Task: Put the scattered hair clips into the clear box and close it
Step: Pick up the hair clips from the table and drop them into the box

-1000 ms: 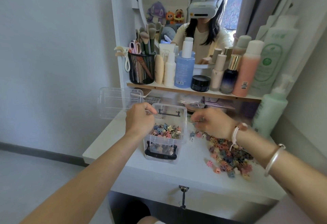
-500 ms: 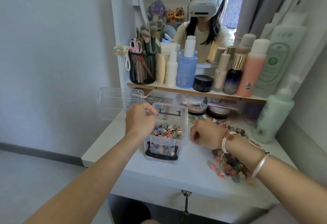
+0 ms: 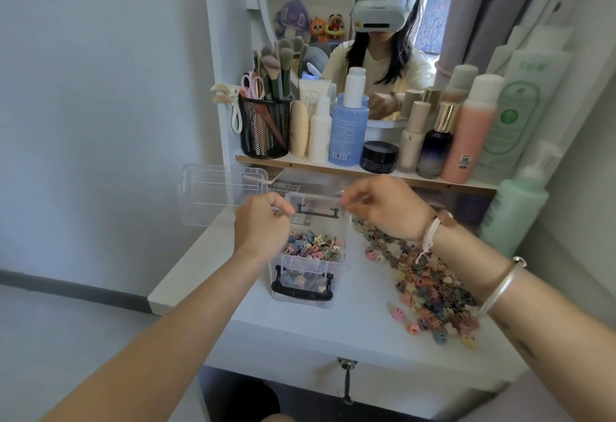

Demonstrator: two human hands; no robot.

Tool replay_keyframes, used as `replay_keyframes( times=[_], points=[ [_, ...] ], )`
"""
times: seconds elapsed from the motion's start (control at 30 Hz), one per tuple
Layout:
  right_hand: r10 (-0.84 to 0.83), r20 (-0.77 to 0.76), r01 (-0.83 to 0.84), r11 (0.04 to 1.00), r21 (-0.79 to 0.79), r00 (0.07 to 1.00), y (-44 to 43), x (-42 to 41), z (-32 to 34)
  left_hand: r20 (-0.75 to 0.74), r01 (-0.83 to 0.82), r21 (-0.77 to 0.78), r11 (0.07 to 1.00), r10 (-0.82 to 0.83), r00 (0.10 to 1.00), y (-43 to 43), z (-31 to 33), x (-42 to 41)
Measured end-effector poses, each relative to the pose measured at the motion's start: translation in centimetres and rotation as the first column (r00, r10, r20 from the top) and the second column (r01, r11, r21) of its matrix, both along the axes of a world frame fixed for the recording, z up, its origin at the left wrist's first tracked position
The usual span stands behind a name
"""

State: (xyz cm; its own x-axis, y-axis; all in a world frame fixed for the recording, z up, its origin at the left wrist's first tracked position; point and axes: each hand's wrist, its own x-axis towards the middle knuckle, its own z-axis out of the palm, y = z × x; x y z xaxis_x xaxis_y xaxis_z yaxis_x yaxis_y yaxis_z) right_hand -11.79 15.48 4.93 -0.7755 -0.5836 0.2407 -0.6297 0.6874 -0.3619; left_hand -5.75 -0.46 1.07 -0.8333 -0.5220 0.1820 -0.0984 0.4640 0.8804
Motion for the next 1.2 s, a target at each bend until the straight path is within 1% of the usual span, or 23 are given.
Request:
replay_keyframes(
  times=[0.07, 0.13, 0.17, 0.2, 0.3, 0.4, 0.47, 0.53, 0.6, 0.67, 0.7, 0.77, 0.8, 0.83, 0.97, 1.07, 1.13, 1.2],
  points=[
    [-0.077, -0.012, 0.078, 0.98, 0.182, 0.997, 1.8, -1.3, -1.5, -0.003, -0.001, -0.002, 1.0, 0.001, 1.0, 0.0, -0.1, -0.1],
    [-0.11, 0.052, 0.084, 0.932, 0.352, 0.993, 2.9, -1.9, -3.4, -0.004, 0.001, -0.002, 1.0, -0.001, 1.0, 0.0, -0.2, -0.3],
    [-0.115, 0.079, 0.074, 0.912, 0.404, 0.99, 3.1, -2.0, -4.1, -0.005, 0.001, -0.003, 1.0, -0.001, 1.0, 0.1, -0.2, -0.4],
    [-0.11, 0.089, 0.062, 0.902, 0.428, 0.99, 3.2, -2.0, -4.6, -0.006, 0.0, -0.007, 1.0, 0.0, 1.0, 0.1, -0.2, -0.5],
    [-0.068, 0.066, 0.034, 0.905, 0.424, 0.995, 2.6, -1.9, -5.5, -0.011, 0.002, -0.027, 1.0, -0.002, 1.0, 0.3, -0.2, -0.6],
    [-0.026, 0.032, 0.009, 0.889, 0.457, 0.999, 1.7, -1.6, -5.7, -0.011, 0.006, -0.034, 0.999, -0.006, 1.0, 0.4, -0.1, -0.5],
    [-0.011, 0.034, -0.005, 0.89, 0.455, 0.999, 1.5, -1.7, -5.6, -0.012, 0.009, -0.039, 0.999, -0.01, 1.0, 0.4, -0.1, -0.5],
    [-0.004, 0.038, -0.011, 0.912, 0.41, 0.999, 1.7, -1.9, -5.1, -0.013, 0.014, -0.046, 0.999, -0.014, 1.0, 0.4, 0.0, -0.4],
    [-0.03, 0.035, 0.019, 0.956, 0.292, 0.999, 2.2, -2.1, -3.8, -0.013, 0.013, -0.047, 0.999, -0.014, 1.0, 0.4, 0.0, -0.4],
    [-0.05, 0.026, 0.047, 0.993, 0.111, 0.998, 2.5, -2.2, -1.9, -0.012, 0.01, -0.044, 0.999, -0.01, 1.0, 0.4, 0.0, -0.4],
    [-0.043, 0.031, 0.043, 0.999, -0.005, 0.999, 2.4, -2.1, -1.0, -0.012, 0.01, -0.041, 0.999, -0.01, 1.0, 0.4, 0.0, -0.4],
    [0.022, 0.098, 0.0, 0.976, -0.218, 0.995, 1.6, -1.5, 0.5, -0.011, 0.009, -0.041, 0.999, -0.01, 1.0, 0.4, 0.0, -0.4],
    [0.066, 0.135, -0.027, 0.963, -0.27, 0.989, 1.0, -1.1, 0.9, -0.01, 0.008, -0.043, 0.999, -0.009, 1.0, 0.5, 0.0, -0.4],
    [0.102, 0.155, -0.056, 0.959, -0.277, 0.983, 0.2, -0.6, 1.1, -0.01, 0.007, -0.044, 0.999, -0.008, 1.0, 0.5, 0.0, -0.4],
    [0.146, 0.148, -0.122, 0.98, -0.158, 0.978, -2.2, 0.6, 1.0, -0.011, 0.011, -0.053, 0.999, -0.012, 1.0, 0.4, 0.0, -0.3],
    [0.122, 0.208, -0.091, 0.984, -0.154, 0.971, -2.7, 0.6, 0.9, -0.008, 0.018, -0.056, 0.998, -0.018, 1.0, 0.4, 0.0, -0.3],
    [0.114, 0.213, -0.085, 0.987, -0.139, 0.97, -2.9, 0.5, 0.8, -0.009, 0.019, -0.051, 0.999, -0.019, 1.0, 0.4, 0.0, -0.3],
    [0.126, 0.247, -0.083, 0.981, -0.176, 0.961, -3.0, 0.3, 0.7, -0.009, 0.019, -0.048, 0.999, -0.02, 1.0, 0.4, 0.0, -0.3]
  ],
)
